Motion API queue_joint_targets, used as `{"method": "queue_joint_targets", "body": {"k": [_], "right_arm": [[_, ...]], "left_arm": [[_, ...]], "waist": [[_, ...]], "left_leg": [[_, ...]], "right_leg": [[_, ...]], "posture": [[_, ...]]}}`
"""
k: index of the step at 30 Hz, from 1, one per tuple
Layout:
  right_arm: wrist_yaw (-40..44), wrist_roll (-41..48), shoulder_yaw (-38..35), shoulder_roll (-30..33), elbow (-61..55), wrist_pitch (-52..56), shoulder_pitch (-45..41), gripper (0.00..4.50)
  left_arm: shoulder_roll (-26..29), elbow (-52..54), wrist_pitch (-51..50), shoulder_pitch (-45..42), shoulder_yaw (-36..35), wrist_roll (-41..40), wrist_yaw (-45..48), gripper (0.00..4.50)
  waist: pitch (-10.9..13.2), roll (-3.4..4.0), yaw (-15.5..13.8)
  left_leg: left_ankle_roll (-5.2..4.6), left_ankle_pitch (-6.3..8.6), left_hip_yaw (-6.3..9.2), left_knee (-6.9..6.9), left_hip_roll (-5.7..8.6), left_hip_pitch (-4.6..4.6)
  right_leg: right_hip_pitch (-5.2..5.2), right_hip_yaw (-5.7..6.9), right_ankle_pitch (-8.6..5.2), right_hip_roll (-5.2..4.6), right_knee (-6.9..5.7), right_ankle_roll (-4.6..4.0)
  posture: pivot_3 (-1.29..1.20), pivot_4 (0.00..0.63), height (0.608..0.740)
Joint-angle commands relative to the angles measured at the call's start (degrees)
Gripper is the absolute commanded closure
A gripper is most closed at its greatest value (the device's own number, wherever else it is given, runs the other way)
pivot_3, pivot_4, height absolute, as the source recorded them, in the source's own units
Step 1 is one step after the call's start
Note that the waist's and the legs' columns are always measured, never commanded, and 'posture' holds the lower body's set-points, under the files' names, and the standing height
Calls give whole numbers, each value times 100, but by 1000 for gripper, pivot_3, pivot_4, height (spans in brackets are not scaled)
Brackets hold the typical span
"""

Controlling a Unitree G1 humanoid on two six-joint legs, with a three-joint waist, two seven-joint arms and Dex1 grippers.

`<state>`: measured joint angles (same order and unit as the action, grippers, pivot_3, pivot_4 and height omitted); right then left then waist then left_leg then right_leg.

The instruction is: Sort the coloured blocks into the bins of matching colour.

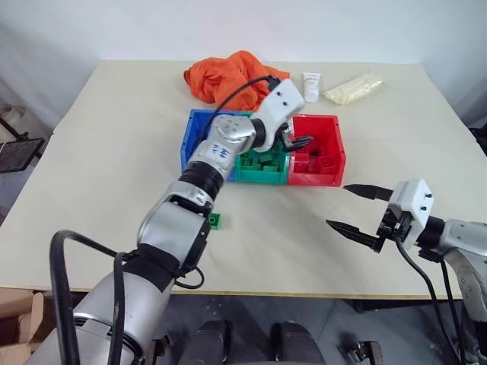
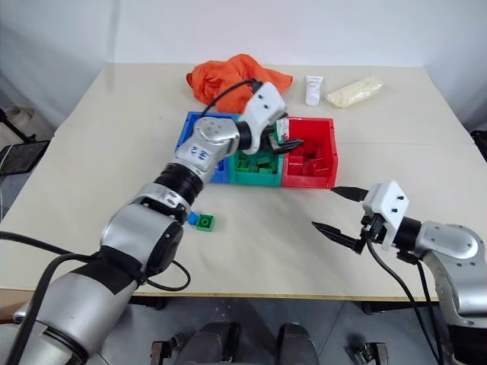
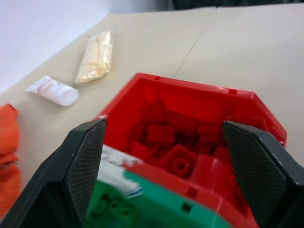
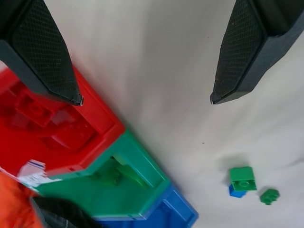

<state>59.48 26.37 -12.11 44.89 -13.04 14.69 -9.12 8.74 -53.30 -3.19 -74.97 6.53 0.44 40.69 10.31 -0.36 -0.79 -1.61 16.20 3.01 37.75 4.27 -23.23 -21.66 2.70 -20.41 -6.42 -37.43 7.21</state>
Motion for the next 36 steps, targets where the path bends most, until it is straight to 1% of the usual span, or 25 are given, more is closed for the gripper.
{"method": "queue_joint_targets", "body": {"k": [1, 4, 7, 9, 12, 13, 16, 18, 19, 22, 25, 28, 30, 33, 36], "right_arm": [[290, -56, 156, 108, 313, -197, -358, 0], [499, -117, 370, 75, 700, -282, -804, 0], [727, -185, 527, 68, 1034, -382, -1104, 0], [891, -217, 630, 59, 1238, -419, -1291, 0], [1028, -248, 702, 55, 1425, -474, -1436, 0], [1082, -259, 725, 59, 1496, -489, -1491, 0], [1205, -283, 760, 62, 1635, -518, -1596, 0], [1264, -300, 786, 55, 1718, -535, -1657, 0], [1281, -304, 791, 53, 1741, -546, -1671, 0], [1349, -326, 856, 17, 1847, -572, -1770, 0], [1378, -353, 912, -34, 1939, -593, -1879, 0], [1395, -378, 936, -77, 1989, -617, -1952, 0], [1394, -385, 924, -86, 1968, -613, -1945, 0], [1369, -380, 890, -83, 1895, -609, -1875, 0], [1327, -359, 856, -76, 1777, -586, -1769, 0]], "left_arm": [[583, 1460, -608, 513, -177, -259, 496, 376], [1338, 2852, -1430, 1258, -241, -381, 840, 376], [2023, 4000, -1890, 2079, -518, -671, 1116, 376], [2596, 4771, -2153, 2899, -911, -968, 1360, 376], [3057, 5468, -2350, 3754, -1334, -1272, 1443, 376], [3245, 5742, -2389, 4261, -1592, -1448, 1591, 376], [3571, 6212, -2286, 5374, -2168, -1876, 1913, 376], [3718, 6263, -2052, 6051, -2511, -2045, 2139, 376], [3761, 6278, -1991, 6216, -2585, -2098, 2180, 376], [3723, 6022, -1196, 6784, -2950, -2343, 2626, 376], [3697, 5871, -809, 6958, -3026, -2518, 2852, 376], [3663, 5930, -763, 6775, -2849, -2628, 2804, 376], [3671, 5900, -656, 6591, -2651, -2539, 2759, 376], [3647, 5792, -454, 6201, -2095, -1985, 2413, 376], [3464, 5602, -210, 5756, -1533, -1845, 2521, 376]], "waist": [[0, 1, 18], [-1, 2, 71], [-1, 2, 81], [-2, 4, 87], [-2, 4, 82], [-2, 4, 74], [-3, 5, 83], [-3, 5, 74], [-2, 5, 65], [-2, 5, 54], [-3, 6, 71], [-3, 6, 76], [-3, 6, 75], [-3, 6, 75], [-3, 6, 75]], "left_leg": [[0, 0, 1, 2, -2, 0], [0, 0, 4, 2, -4, 1], [1, 0, 13, 6, -3, 0], [2, 2, 20, 8, -3, -1], [6, 5, 29, 9, -6, -1], [6, 5, 33, 9, -6, -1], [4, 9, 38, 11, -5, -1], [5, 10, 44, 9, -6, -1], [5, 10, 45, 9, -6, 0], [4, 12, 47, 9, -6, 0], [5, 14, 47, 6, -6, 0], [6, 14, 47, 5, -7, 0], [5, 14, 47, 5, -7, 0], [5, 15, 47, 5, -6, 0], [5, 15, 46, 6, -5, 0]], "right_leg": [[0, 0, 0, 0, -2, 0], [-2, -5, 0, -1, -6, 0], [-2, -14, 0, -9, -8, -1], [0, -40, 0, -16, -7, -1], [1, -59, 0, -18, -4, -2], [3, -59, 1, -19, -1, -2], [8, -71, 1, -22, 2, -3], [10, -72, 0, -21, 5, -4], [13, -72, 0, -21, 7, -5], [20, -73, -1, -21, 47, -6], [19, -73, -1, -21, 52, -6], [18, -72, -1, -21, 51, -7], [17, -73, -1, -21, 48, -7], [17, -71, -1, -20, 45, -7], [17, -69, -1, -18, 34, -7]], "posture": [[0, 150, 740], [0, 150, 740], [0, 150, 740], [0, 150, 740], [0, 150, 740], [0, 150, 740], [0, 150, 740], [0, 150, 740], [0, 150, 740], [0, 150, 740], [0, 150, 740], [0, 150, 740], [0, 150, 740], [0, 150, 740], [0, 150, 740]]}}
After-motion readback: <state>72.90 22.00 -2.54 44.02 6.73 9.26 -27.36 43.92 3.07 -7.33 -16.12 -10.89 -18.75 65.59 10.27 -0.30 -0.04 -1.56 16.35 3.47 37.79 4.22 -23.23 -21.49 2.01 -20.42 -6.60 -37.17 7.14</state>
